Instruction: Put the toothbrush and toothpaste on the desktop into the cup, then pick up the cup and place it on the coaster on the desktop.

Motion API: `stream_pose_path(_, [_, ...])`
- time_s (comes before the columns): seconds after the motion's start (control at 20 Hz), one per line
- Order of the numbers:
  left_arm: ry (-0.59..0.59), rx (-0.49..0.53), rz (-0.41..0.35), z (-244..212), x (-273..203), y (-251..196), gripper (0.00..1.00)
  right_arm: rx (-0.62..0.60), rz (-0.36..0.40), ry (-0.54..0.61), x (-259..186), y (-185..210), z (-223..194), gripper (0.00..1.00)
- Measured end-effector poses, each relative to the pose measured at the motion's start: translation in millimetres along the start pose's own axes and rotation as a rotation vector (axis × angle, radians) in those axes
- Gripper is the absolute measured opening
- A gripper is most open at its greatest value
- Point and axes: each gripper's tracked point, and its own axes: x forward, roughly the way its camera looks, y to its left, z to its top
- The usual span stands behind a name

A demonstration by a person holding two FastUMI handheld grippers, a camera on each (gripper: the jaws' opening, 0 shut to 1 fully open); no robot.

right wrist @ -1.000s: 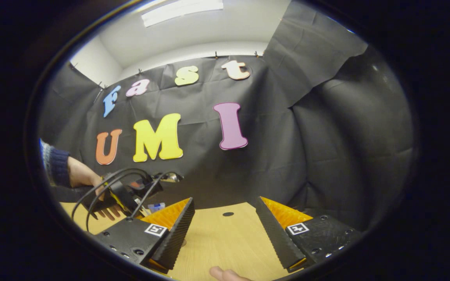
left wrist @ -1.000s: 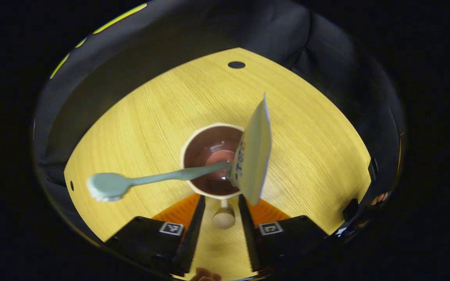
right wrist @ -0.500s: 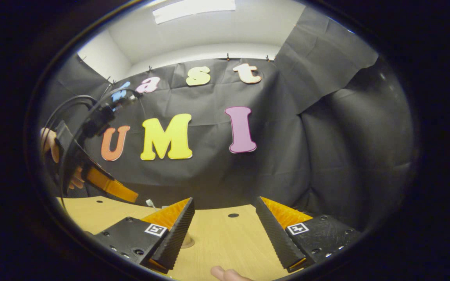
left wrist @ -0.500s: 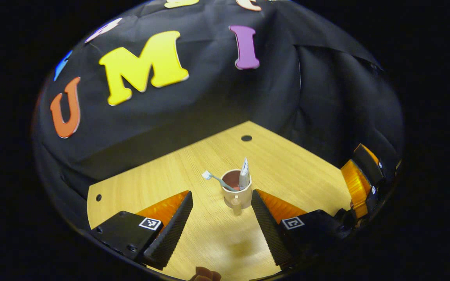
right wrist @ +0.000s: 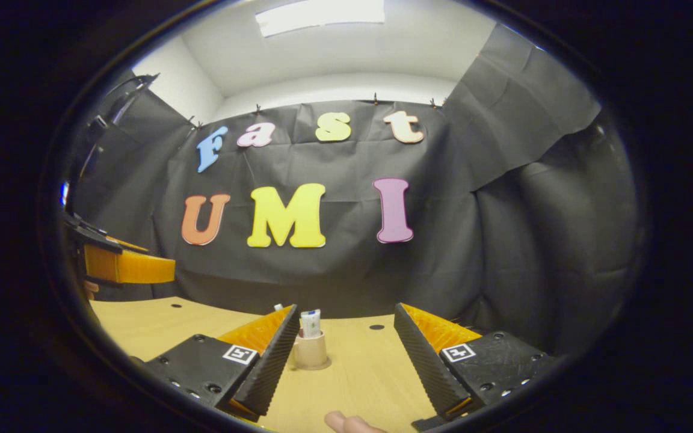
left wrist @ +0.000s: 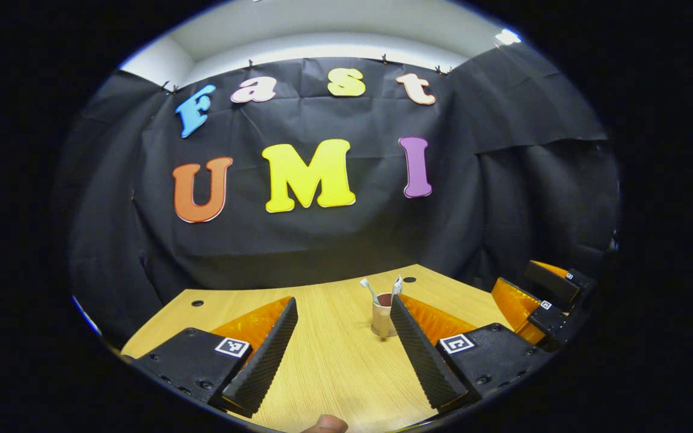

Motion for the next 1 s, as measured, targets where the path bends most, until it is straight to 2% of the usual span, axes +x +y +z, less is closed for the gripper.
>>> stream_pose_path(0.2, [-0.049,-0.058,0.066,-14,-65,29,0.98,-0.013,0.035,0.019,-48,36,11,0.95])
stream_pose_path(0.4, [-0.065,-0.069,0.175,-28,-91,57,0.98,-0.057,0.087,-0.002,-67,63,22,0.95])
stream_pose_path(0.5, [-0.056,-0.084,0.177,-38,-91,57,0.94,-0.086,0.085,0.017,-62,64,14,0.94])
stream_pose_path(0.55, [-0.054,-0.090,0.179,-39,-90,59,0.99,-0.091,0.090,0.044,-62,68,7,0.94])
stream_pose_path(0.65, [-0.050,-0.098,0.171,-45,-85,58,0.99,-0.077,0.085,0.091,-59,66,1,0.92])
stream_pose_path(0.75, [-0.031,-0.100,0.166,-53,-82,59,0.99,-0.054,0.080,0.107,-59,60,5,0.94])
stream_pose_path(0.8, [-0.031,-0.094,0.164,-55,-81,59,0.95,-0.056,0.065,0.109,-58,54,7,0.95])
stream_pose_path(0.85, [-0.031,-0.089,0.167,-55,-82,60,0.99,-0.060,0.045,0.111,-58,46,7,0.94])
stream_pose_path(0.9, [-0.033,-0.087,0.168,-55,-83,61,0.95,-0.063,0.036,0.116,-58,43,9,0.94])
stream_pose_path(1.0, [-0.051,-0.095,0.156,-56,-85,61,0.99,-0.055,0.039,0.126,-62,43,12,0.95])
